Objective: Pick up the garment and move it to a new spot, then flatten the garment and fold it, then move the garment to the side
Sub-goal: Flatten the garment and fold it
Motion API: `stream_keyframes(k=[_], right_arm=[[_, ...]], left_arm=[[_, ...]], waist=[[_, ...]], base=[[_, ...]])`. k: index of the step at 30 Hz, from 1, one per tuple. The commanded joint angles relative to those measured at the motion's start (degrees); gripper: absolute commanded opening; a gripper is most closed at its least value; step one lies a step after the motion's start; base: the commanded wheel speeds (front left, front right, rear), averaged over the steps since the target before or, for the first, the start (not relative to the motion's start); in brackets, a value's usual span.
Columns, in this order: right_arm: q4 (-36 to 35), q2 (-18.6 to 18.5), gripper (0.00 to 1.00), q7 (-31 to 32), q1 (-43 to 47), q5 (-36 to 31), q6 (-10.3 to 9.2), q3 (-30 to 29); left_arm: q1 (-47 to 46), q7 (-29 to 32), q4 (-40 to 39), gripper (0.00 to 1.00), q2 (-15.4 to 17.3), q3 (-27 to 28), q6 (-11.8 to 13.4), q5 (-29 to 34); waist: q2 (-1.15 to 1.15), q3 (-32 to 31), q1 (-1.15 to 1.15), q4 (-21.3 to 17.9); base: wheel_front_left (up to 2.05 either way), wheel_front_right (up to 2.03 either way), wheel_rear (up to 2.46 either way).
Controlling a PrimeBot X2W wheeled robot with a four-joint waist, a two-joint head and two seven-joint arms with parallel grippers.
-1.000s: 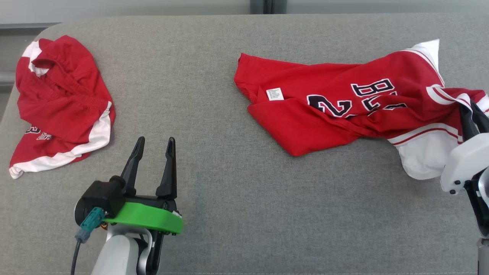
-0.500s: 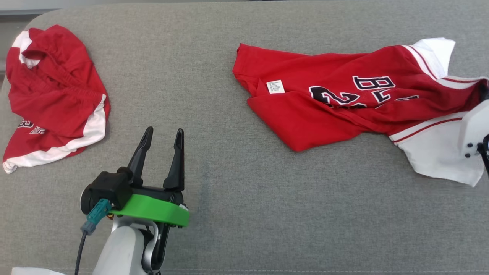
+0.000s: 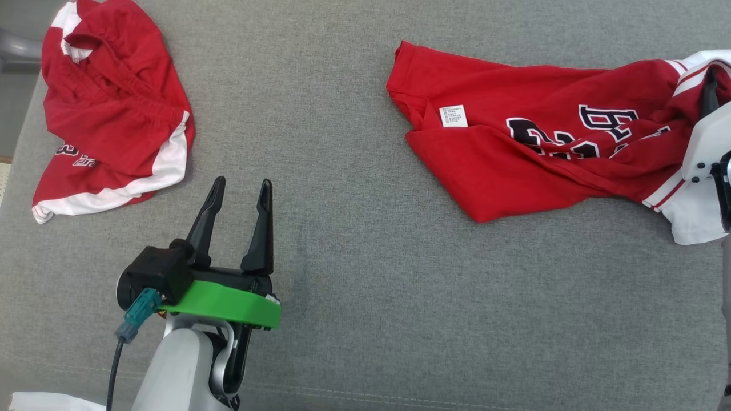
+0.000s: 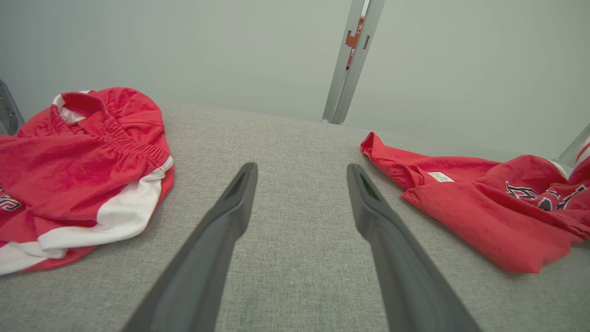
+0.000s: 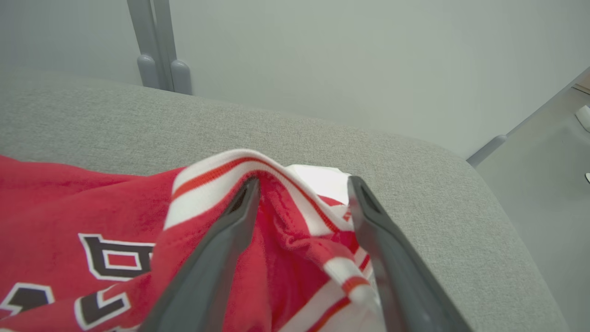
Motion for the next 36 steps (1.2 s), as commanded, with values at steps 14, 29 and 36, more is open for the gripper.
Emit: stream_keyframes(k=[14, 29, 36], right_arm=[[-14.6, 4.6, 1.0, -10.1, 15.6, 2.0, -0.07, 5.0], [-22.5, 9.9, 1.0, -22.0, 32.7, 7.6, -0.07, 15.0], [-22.9, 11.0, 1.0, -22.2, 33.6, 8.3, -0.07, 15.1]], left_arm=[[4.9, 0.0, 1.1, 1.0, 0.2, 4.2, -0.1, 1.0], [8.7, 0.0, 2.9, 1.0, 0.2, 4.9, -0.1, 2.2], [9.1, 0.0, 3.8, 1.0, 0.2, 4.6, -0.1, 2.3]], waist=[[0.0, -8.0, 0.0, -6.4], [0.0, -14.0, 0.0, -10.5], [0.0, -14.1, 0.0, -10.9]], base=[[0.0, 0.0, 0.0], [0.0, 0.0, 0.0], [0.0, 0.0, 0.0]])
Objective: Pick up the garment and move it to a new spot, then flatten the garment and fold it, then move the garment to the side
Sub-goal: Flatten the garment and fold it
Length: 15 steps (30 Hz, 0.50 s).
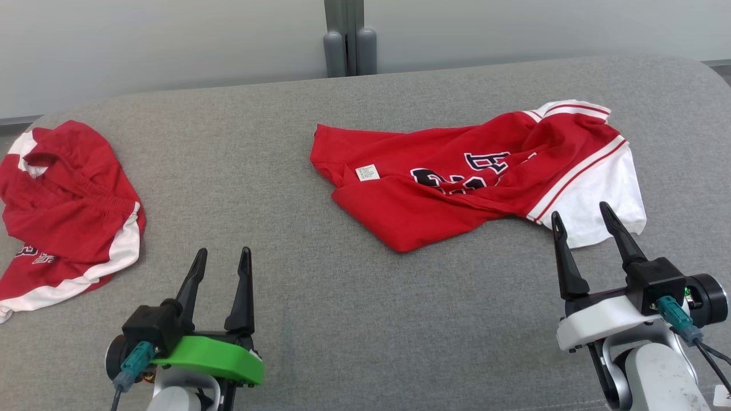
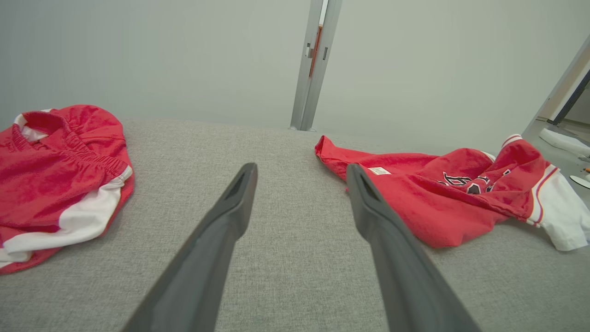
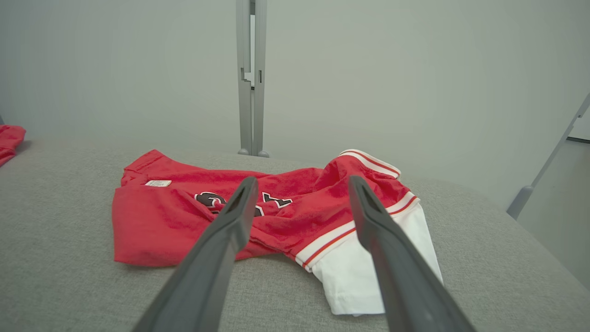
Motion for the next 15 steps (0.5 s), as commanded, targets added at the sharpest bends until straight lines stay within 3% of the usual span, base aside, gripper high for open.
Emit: stream_keyframes(k=[1, 6, 15], right_arm=[[-0.4, 0.2, 1.0, -0.2, 0.4, 0.3, -0.06, 0.1], [-1.1, 0.7, 1.0, 0.9, -0.2, 1.0, -0.06, 1.5], [-0.8, 1.2, 1.0, 1.0, -2.6, 2.7, -0.06, 4.6]], left_arm=[[0.1, 0.0, 0.7, 1.0, 0.2, 0.0, -0.1, 0.4], [-5.8, 0.4, 7.0, 1.0, 1.0, -5.9, -0.1, -1.7], [-22.6, 6.7, 22.1, 1.0, 4.7, -16.6, 0.0, -8.1]], waist=[[0.0, 0.2, 0.0, -0.2], [0.0, 2.1, 0.0, -1.8], [0.0, 8.4, 0.0, -9.4]], base=[[0.0, 0.0, 0.0], [0.0, 0.0, 0.0], [0.0, 0.0, 0.0]])
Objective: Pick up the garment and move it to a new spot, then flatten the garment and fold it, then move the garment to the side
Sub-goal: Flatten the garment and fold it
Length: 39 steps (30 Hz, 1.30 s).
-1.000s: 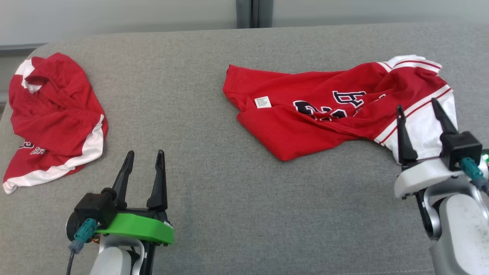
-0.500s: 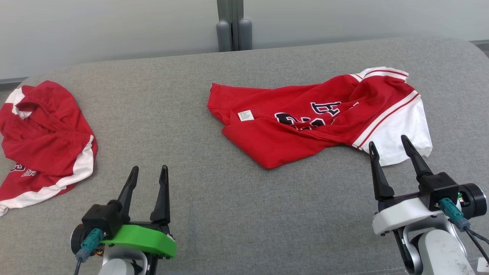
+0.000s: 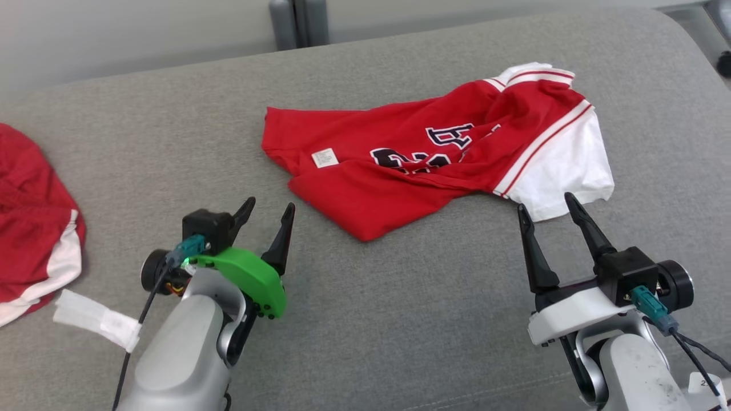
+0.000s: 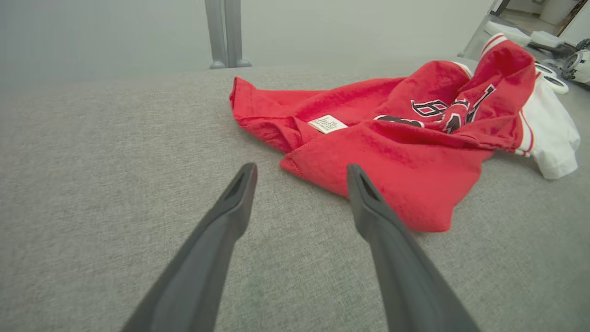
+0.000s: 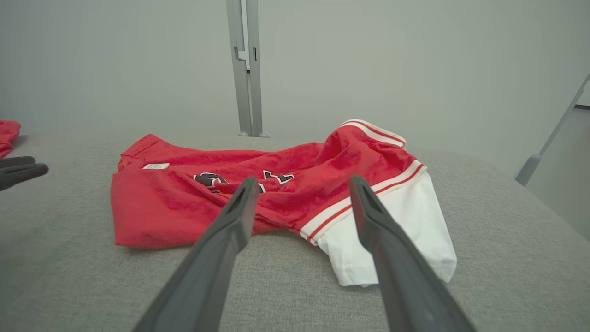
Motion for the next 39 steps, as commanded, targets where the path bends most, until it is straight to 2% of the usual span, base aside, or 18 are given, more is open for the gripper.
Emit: stream_keyframes(k=[1, 6, 12, 22, 28, 29, 30, 31, 32, 36, 39], right_arm=[[0.3, 0.1, 1.0, -0.5, -1.1, 0.7, -0.07, 0.4], [1.5, 0.3, 1.0, -1.2, -2.2, 1.5, -0.08, 1.2], [2.8, 0.4, 1.0, -1.9, -3.0, 2.3, -0.07, 1.8], [4.0, 0.4, 1.0, -2.7, -3.7, 3.4, -0.07, 1.2], [4.3, 0.4, 1.0, -3.1, -4.0, 4.0, -0.07, 1.7], [4.4, 0.4, 1.0, -3.1, -4.0, 4.0, -0.07, 1.7], [4.5, 0.4, 1.0, -3.1, -4.1, 4.1, -0.08, 1.7], [4.6, 0.4, 1.0, -3.1, -4.1, 4.2, -0.08, 1.7], [4.6, 0.4, 1.0, -3.1, -4.2, 4.2, -0.07, 1.7], [4.7, 0.4, 1.0, -3.2, -3.9, 4.1, -0.08, 1.1], [4.5, 0.4, 1.0, -3.2, -3.3, 3.8, -0.07, 0.4]], left_arm=[[-2.3, 0.1, 1.4, 1.0, 0.8, -1.2, 0.1, -0.8], [-7.9, -0.3, 6.7, 1.0, 2.8, -5.3, 0.1, -2.8], [-11.8, -1.4, 11.1, 1.0, 4.5, -8.2, 0.1, -5.6], [-14.3, -3.0, 14.4, 1.0, 5.9, -13.4, 0.1, -8.0], [-15.6, 0.0, 16.0, 1.0, 6.0, -17.7, 0.1, -8.5], [-15.7, 1.2, 16.2, 0.95, 6.1, -18.7, 0.1, -8.9], [-15.9, 1.9, 16.3, 0.47, 6.1, -19.3, 0.1, -9.1], [-16.0, 2.3, 16.3, 0.07, 6.2, -19.9, 0.1, -9.5], [-16.0, 2.8, 16.5, 0.0, 6.2, -20.3, 0.1, -9.7], [-17.4, 1.6, 16.7, 0.0, 6.5, -20.7, 0.2, -10.2], [-18.9, -2.1, 16.3, 0.0, 7.0, -20.7, 2.3, -8.5]], waist=[[0.0, 4.3, 0.0, -4.6], [0.0, 6.4, 0.0, -7.9], [0.0, 7.5, 0.0, -9.7], [0.0, 7.5, 0.0, -9.1], [0.0, 7.3, 0.0, -8.6], [0.0, 7.2, 0.0, -8.5], [0.0, 7.2, 0.0, -8.5], [0.0, 7.2, 0.0, -8.4], [0.0, 7.1, 0.0, -8.4], [0.0, 6.8, 0.0, -8.0], [0.0, 6.3, 0.0, -7.1]], base=[[0.0, 0.0, 0.0], [0.0, 0.0, 0.0], [0.0, 0.0, 0.0], [0.0, 0.0, 0.0], [0.0, 0.0, 0.0], [0.0, 0.0, 0.0], [0.0, 0.0, 0.0], [0.0, 0.0, 0.0], [0.0, 0.0, 0.0], [0.0, 0.0, 0.0], [0.0, 0.0, 0.0]])
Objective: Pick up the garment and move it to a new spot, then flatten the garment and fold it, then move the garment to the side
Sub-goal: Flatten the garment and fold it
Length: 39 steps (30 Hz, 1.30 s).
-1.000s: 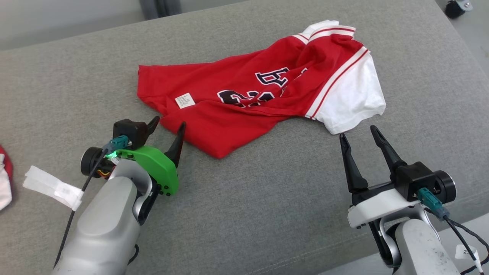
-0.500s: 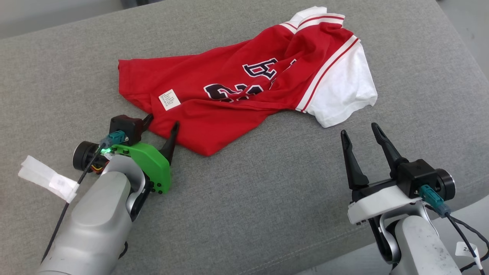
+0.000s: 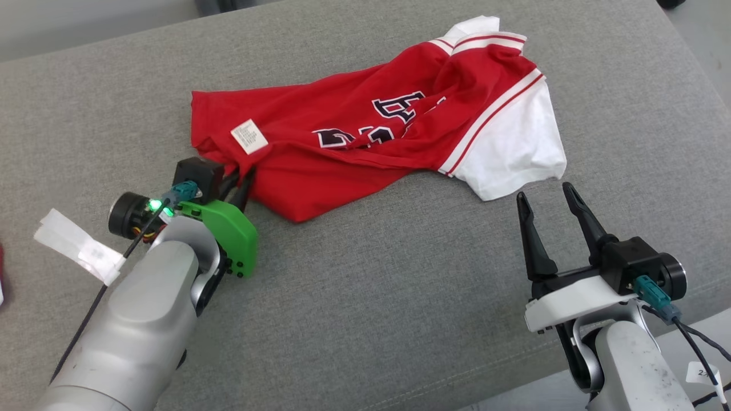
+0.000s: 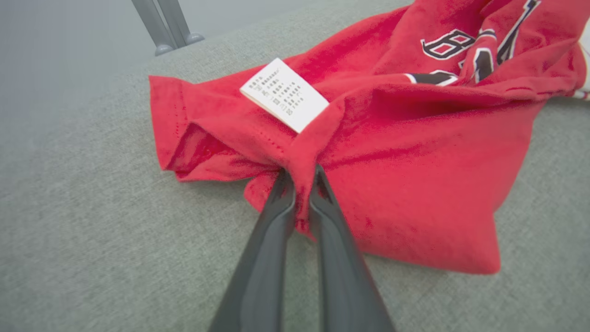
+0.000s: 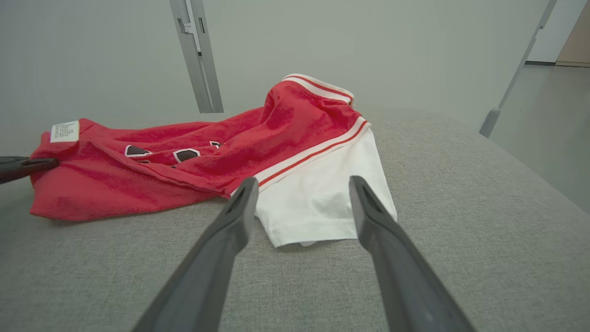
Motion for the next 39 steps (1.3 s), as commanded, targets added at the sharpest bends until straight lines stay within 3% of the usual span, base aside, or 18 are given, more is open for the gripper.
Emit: stream_keyframes(k=[1, 6, 13, 15, 16, 17, 23, 28, 34, 39], right_arm=[[-0.2, 0.0, 1.0, -0.2, 0.3, 0.0, -0.06, -0.3], [-0.4, 0.0, 1.0, -0.3, 1.0, 0.1, -0.06, -1.1], [-0.6, 0.0, 1.0, -0.1, 1.8, 0.1, -0.06, -2.0], [-0.6, 0.0, 1.0, 0.0, 2.0, 0.0, -0.06, -2.3], [-0.7, 0.0, 1.0, 0.1, 2.2, 0.1, -0.06, -2.3], [-0.7, 0.0, 1.0, 0.2, 2.2, 0.1, -0.06, -2.5], [-1.1, 0.0, 1.0, 0.7, 2.8, -0.1, -0.06, -2.6], [-1.2, 0.0, 1.0, 1.0, 3.1, -0.2, -0.06, -2.3], [-1.3, 0.0, 1.0, 0.9, 3.5, 0.3, -0.06, -2.1], [-1.0, 0.0, 1.0, 1.1, 3.3, 0.8, -0.06, -1.5]], left_arm=[[-1.6, -1.7, -0.6, 0.0, 0.8, 0.4, 1.5, 1.3], [-0.3, -4.9, -5.3, 0.0, 1.7, 1.0, 7.0, 4.5], [10.6, -5.2, -15.5, 0.0, 2.8, 1.1, 11.3, 7.0], [14.4, -5.2, -17.7, 0.25, 2.6, 0.8, 11.3, 7.1], [16.2, -5.2, -18.6, 0.59, 2.5, 0.7, 11.2, 6.8], [17.5, -5.2, -19.2, 1.0, 2.3, 0.6, 11.3, 6.6], [23.8, -5.2, -21.7, 1.0, 1.1, -1.3, 10.6, 5.6], [24.3, -4.3, -25.8, 1.0, 2.4, -0.6, 11.4, 4.7], [22.3, -3.2, -32.1, 1.0, 5.9, 4.0, 13.5, 2.4], [19.1, 2.3, -30.4, 1.0, 6.7, 7.6, 14.3, -1.9]], waist=[[0.0, -0.5, 0.0, 0.8], [0.0, -1.6, 0.0, 3.2], [0.0, -2.9, 0.0, 6.8], [0.0, -3.3, 0.0, 7.8], [0.0, -3.6, 0.0, 8.2], [0.0, -3.8, 0.0, 8.5], [0.0, -5.0, 0.0, 10.1], [0.0, -6.0, 0.0, 10.4], [0.0, -6.2, 0.0, 9.5], [0.0, -5.8, 0.0, 7.9]], base=[[0.0, 0.0, 0.0], [0.0, 0.0, 0.0], [0.0, 0.0, 0.0], [0.0, 0.0, 0.0], [0.0, 0.0, 0.0], [0.0, 0.0, 0.0], [0.0, 0.0, 0.0], [0.0, 0.0, 0.0], [0.0, 0.0, 0.0], [0.0, 0.0, 0.0]])
